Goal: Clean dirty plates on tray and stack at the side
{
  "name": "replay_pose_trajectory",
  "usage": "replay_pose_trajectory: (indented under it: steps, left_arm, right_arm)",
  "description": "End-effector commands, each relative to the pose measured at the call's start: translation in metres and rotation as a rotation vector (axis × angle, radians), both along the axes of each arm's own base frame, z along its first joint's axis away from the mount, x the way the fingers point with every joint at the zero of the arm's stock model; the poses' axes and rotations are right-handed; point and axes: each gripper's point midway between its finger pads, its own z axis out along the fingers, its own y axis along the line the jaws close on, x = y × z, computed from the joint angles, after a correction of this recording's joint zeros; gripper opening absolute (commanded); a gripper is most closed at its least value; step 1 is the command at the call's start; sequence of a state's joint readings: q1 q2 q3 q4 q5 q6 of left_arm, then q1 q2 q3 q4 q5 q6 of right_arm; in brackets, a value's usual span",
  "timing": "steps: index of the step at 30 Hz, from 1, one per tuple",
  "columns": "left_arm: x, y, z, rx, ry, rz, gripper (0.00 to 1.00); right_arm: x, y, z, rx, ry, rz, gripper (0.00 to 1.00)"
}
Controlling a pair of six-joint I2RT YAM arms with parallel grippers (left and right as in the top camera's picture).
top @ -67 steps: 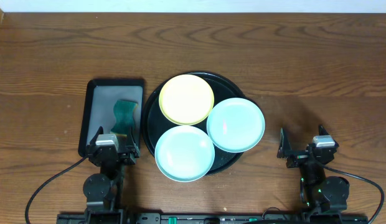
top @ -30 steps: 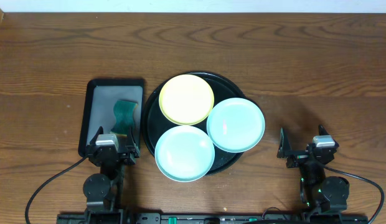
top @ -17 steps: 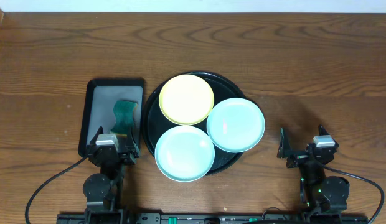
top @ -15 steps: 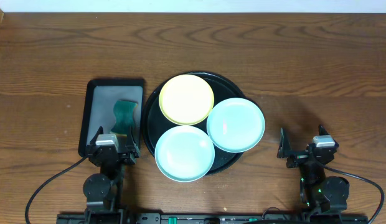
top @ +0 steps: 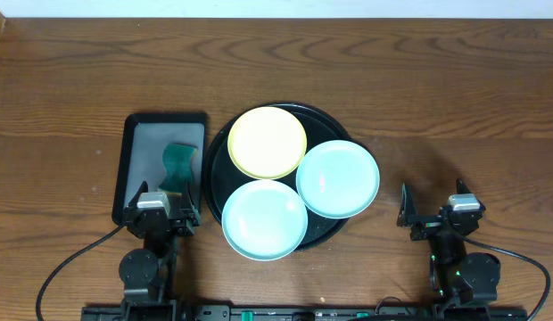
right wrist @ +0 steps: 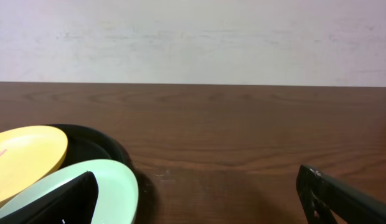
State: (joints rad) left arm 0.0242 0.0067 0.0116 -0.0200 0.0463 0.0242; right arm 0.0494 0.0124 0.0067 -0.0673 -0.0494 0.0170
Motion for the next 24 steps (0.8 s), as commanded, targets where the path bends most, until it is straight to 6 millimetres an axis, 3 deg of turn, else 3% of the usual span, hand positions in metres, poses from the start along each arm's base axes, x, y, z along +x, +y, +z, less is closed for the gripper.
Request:
replay_pose_trajectory:
  steps: [1,19,24]
  left_arm:
    - [-0.0012,0.0007,-0.0163,0.009,0.060,0.004,0.79]
    - [-0.0011,-0.0002,-0.0161,0.007,0.059,-0.001,0.78]
    - [-0.0011,-0.0007,-0.0162,0.003,0.059,-0.003,0.78]
  right_arm:
    - [0.0000,0.0003,-0.0018,-0.012,0.005,0.001,0.99]
    - [-0.0001,0.0012,-0.0018,-0.010,0.005,0.006,0.99]
    - [-0.0006,0.0058,-0.0018,0.139,0.022,0.021,0.99]
